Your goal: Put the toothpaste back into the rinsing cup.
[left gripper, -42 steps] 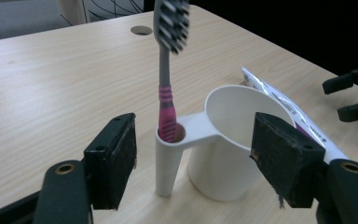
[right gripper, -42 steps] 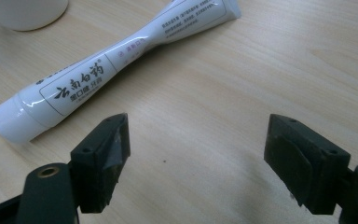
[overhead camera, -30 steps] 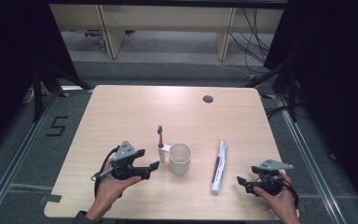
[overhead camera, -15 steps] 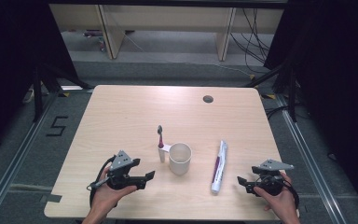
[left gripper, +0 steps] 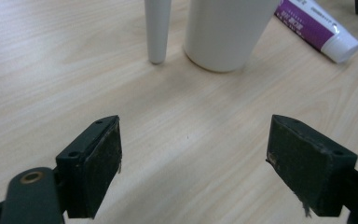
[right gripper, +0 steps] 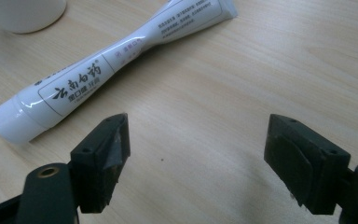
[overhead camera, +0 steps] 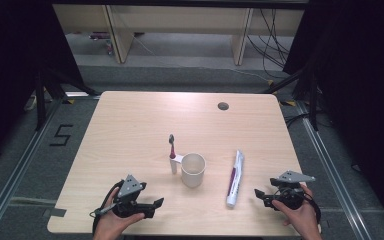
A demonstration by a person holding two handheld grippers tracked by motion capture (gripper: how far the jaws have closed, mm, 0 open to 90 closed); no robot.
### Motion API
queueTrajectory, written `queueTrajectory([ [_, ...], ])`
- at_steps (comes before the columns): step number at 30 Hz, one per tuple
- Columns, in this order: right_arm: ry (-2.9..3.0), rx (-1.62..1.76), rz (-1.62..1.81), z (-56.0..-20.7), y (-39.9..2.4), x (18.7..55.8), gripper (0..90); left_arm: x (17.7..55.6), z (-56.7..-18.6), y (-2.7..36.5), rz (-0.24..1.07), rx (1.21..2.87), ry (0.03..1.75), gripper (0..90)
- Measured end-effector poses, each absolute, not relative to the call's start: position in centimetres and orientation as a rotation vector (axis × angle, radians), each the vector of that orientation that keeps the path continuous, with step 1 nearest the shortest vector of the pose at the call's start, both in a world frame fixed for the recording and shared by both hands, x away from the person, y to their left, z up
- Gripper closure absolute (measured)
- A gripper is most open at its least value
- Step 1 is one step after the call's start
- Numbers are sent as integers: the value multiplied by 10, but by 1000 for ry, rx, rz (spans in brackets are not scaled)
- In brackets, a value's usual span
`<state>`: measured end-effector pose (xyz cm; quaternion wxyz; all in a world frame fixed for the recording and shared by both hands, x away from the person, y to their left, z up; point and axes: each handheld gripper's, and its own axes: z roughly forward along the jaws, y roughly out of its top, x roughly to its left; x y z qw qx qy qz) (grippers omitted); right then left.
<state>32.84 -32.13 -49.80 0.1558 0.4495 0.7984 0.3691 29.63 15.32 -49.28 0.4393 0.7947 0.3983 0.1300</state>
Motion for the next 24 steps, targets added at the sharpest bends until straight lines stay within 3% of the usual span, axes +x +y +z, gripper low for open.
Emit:
queueTrajectory([
  [12, 2301, 1321, 1062, -476, -308, 342, 257, 289, -503, 161, 335, 2009, 1036, 176],
  [24, 2406, 1346, 980, -470, -267, 367, 290, 289, -508, 160, 330, 2059, 1016, 175],
])
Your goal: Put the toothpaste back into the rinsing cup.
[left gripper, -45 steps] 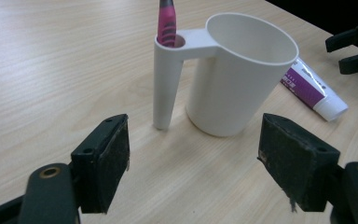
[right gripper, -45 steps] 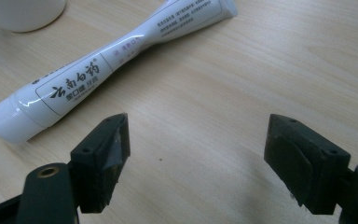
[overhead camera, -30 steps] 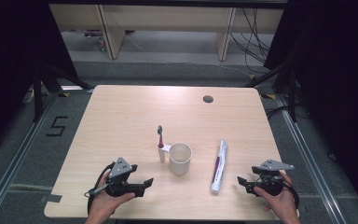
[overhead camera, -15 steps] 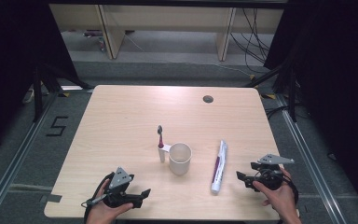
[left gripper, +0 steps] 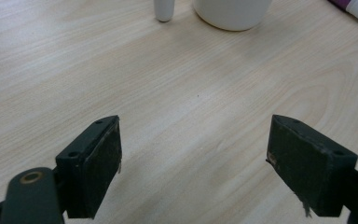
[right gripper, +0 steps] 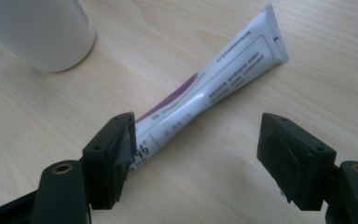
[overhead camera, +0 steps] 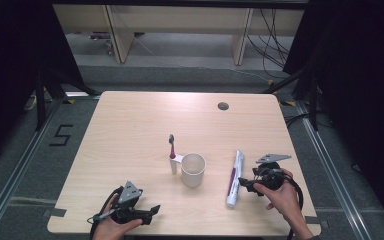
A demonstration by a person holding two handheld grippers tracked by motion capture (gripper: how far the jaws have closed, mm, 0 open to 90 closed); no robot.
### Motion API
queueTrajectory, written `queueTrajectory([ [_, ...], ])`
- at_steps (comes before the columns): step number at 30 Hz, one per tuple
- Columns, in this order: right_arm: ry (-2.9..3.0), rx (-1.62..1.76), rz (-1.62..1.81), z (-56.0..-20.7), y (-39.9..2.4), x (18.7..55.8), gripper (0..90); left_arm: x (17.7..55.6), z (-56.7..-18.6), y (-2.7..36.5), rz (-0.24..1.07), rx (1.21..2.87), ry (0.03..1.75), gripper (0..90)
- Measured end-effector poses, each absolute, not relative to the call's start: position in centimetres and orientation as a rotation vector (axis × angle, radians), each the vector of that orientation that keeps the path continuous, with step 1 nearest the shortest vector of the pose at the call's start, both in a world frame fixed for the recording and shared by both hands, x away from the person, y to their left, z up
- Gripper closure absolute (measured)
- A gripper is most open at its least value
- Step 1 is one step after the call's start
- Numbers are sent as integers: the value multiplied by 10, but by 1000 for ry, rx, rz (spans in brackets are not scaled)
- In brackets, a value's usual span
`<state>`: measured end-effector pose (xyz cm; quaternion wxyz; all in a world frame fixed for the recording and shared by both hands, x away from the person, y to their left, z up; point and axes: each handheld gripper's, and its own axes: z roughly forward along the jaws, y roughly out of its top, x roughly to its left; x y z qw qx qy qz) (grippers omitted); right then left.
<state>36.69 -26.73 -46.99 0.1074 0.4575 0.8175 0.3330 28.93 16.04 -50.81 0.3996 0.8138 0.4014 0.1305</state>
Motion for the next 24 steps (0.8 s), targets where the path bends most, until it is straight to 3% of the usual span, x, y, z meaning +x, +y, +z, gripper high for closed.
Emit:
queueTrajectory([
  [24, 2487, 1402, 799, -480, -237, 403, 316, 289, -507, 158, 335, 2068, 983, 177],
])
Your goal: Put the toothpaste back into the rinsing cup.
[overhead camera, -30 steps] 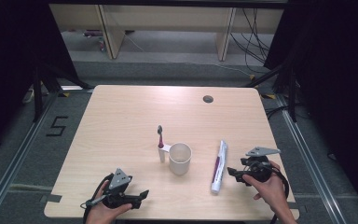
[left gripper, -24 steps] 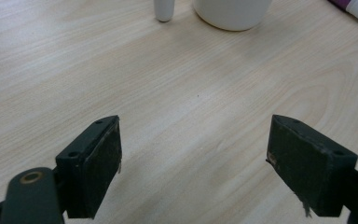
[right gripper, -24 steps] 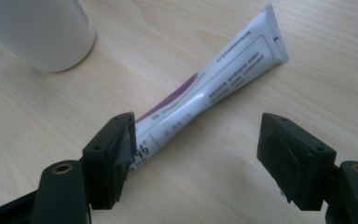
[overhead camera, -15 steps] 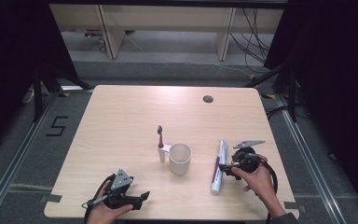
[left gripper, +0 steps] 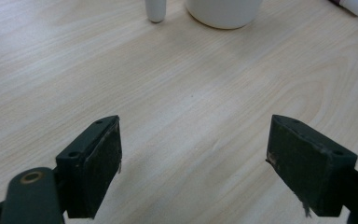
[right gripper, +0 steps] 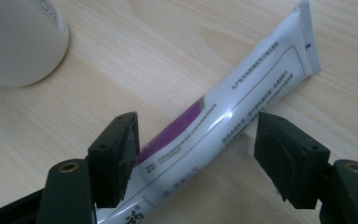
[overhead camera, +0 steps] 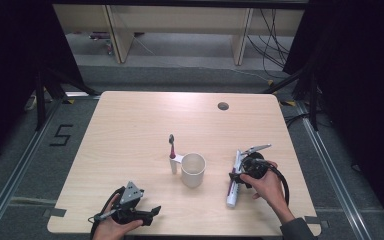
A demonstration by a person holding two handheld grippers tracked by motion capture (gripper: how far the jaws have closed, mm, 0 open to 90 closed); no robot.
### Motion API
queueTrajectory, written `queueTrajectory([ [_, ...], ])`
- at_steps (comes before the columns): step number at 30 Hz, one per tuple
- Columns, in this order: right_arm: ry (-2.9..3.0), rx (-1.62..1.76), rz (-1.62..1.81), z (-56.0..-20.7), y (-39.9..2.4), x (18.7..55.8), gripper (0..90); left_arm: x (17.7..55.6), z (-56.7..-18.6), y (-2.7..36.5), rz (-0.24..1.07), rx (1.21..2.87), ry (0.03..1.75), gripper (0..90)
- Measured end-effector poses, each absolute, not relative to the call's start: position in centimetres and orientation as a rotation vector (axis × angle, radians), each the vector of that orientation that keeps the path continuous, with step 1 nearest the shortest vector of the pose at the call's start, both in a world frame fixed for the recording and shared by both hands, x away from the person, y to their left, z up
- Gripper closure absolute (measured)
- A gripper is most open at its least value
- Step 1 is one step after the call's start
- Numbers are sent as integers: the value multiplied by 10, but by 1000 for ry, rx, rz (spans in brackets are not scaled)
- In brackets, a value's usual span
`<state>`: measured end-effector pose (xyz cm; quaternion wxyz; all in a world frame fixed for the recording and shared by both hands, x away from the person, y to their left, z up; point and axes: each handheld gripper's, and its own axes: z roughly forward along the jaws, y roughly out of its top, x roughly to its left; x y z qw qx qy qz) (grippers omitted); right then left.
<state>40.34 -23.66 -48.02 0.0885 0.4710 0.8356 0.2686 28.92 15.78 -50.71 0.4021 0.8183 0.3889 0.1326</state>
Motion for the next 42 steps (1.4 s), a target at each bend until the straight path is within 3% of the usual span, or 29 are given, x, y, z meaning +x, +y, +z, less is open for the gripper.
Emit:
queueTrajectory([
  [7, 2504, 1419, 740, -479, -232, 408, 327, 289, -507, 157, 333, 2078, 980, 177],
  [13, 2545, 1444, 691, -479, -226, 411, 393, 289, -507, 157, 333, 2080, 977, 178],
  [31, 2718, 1320, 541, -475, -223, 422, 747, 288, -509, 155, 331, 2094, 977, 181],
  [42, 2827, 1256, 351, -470, -214, 431, 753, 288, -510, 154, 322, 2087, 977, 185],
])
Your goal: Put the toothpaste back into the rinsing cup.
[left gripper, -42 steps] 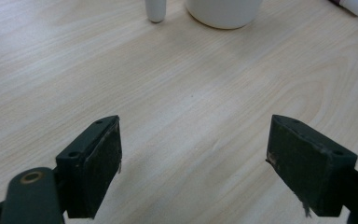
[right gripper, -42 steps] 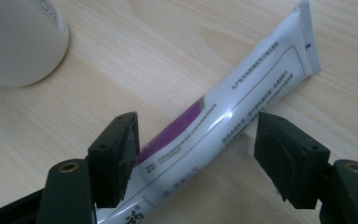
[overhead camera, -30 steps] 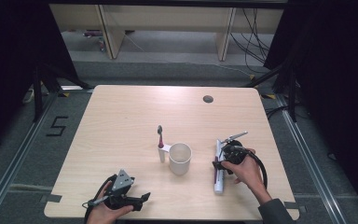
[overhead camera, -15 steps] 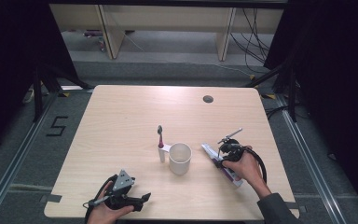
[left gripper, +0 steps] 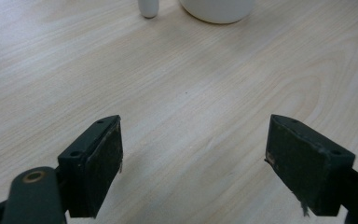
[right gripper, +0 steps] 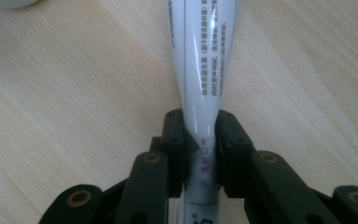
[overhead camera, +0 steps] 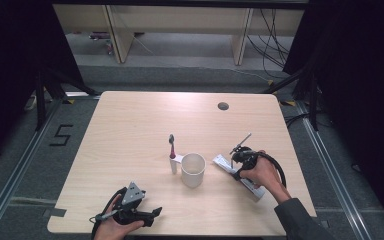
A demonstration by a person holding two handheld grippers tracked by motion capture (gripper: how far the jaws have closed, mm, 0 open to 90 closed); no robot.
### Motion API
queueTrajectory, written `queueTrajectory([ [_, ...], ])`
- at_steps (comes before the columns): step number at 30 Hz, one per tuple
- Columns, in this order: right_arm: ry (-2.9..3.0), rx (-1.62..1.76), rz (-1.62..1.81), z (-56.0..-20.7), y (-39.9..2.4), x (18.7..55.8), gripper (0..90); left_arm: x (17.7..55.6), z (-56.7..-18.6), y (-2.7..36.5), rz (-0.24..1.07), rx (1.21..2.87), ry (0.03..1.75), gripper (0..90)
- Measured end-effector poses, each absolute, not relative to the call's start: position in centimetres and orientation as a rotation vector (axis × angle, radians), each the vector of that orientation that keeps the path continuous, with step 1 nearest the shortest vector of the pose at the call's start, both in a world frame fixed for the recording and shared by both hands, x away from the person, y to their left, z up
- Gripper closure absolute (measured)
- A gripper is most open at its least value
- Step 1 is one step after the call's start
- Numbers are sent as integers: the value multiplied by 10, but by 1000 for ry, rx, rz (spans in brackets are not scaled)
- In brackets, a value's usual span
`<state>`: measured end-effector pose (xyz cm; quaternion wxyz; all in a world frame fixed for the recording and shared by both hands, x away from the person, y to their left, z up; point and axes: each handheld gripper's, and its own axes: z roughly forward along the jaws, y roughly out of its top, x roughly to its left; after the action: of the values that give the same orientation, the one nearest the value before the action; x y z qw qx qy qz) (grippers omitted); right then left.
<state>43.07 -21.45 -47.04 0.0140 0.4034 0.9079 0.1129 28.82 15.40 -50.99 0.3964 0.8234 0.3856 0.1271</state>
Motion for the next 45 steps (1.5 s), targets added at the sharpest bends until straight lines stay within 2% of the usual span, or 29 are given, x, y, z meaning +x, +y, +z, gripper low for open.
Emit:
queueTrajectory([
  [26, 2938, 1083, 88, -473, -199, 446, 759, 288, -510, 155, 333, 2120, 952, 193],
  [32, 2918, 1103, 172, -467, -205, 446, 762, 289, -509, 155, 325, 2117, 952, 193],
  [45, 2780, 1085, 635, -419, -222, 440, 762, 289, -510, 156, 333, 2101, 976, 193],
])
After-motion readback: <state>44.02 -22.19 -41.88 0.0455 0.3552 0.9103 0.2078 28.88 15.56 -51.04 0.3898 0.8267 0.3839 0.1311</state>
